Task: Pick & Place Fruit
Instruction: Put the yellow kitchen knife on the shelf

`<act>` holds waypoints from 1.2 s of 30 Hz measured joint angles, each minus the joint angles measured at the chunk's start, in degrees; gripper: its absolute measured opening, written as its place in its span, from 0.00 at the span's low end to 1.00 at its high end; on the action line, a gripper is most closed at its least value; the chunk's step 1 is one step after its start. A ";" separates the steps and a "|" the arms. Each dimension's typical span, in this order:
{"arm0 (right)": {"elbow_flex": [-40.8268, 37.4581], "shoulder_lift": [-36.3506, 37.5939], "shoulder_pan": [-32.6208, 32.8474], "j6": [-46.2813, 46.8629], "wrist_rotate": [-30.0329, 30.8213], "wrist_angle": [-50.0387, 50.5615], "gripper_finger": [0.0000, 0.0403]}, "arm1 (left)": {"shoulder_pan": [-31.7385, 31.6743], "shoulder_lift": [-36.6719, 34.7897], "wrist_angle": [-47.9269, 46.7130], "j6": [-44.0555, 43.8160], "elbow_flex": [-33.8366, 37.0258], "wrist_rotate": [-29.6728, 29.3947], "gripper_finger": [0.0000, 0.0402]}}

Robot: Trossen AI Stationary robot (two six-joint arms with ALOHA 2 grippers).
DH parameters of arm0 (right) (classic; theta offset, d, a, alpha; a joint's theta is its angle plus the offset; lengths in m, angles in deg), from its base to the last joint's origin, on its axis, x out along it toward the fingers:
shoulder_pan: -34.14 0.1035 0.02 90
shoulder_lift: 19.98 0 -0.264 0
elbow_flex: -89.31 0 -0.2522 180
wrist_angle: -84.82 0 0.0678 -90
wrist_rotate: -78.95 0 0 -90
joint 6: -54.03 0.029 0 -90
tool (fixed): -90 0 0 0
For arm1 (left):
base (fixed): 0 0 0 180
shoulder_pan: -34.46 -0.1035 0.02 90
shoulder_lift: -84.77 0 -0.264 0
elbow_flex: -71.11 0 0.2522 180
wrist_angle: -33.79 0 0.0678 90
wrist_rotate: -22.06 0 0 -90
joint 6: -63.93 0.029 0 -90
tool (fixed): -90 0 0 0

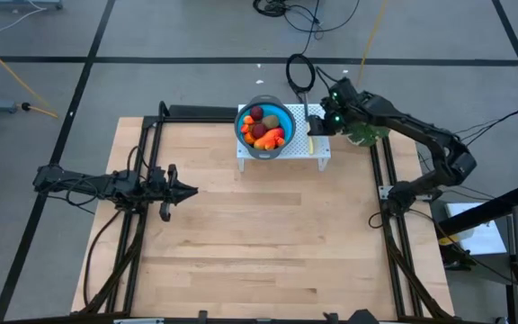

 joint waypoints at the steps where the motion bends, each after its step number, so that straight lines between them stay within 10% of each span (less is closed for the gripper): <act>1: 0.00 -0.43 0.02 0.00 -0.20 0.05 0.06 | 0.00 0.00 0.04 0.00 0.00 0.00 0.05; 36: 0.00 -1.46 2.62 2.26 0.37 -2.07 0.06 | -0.02 0.00 0.01 0.09 0.00 -0.04 0.05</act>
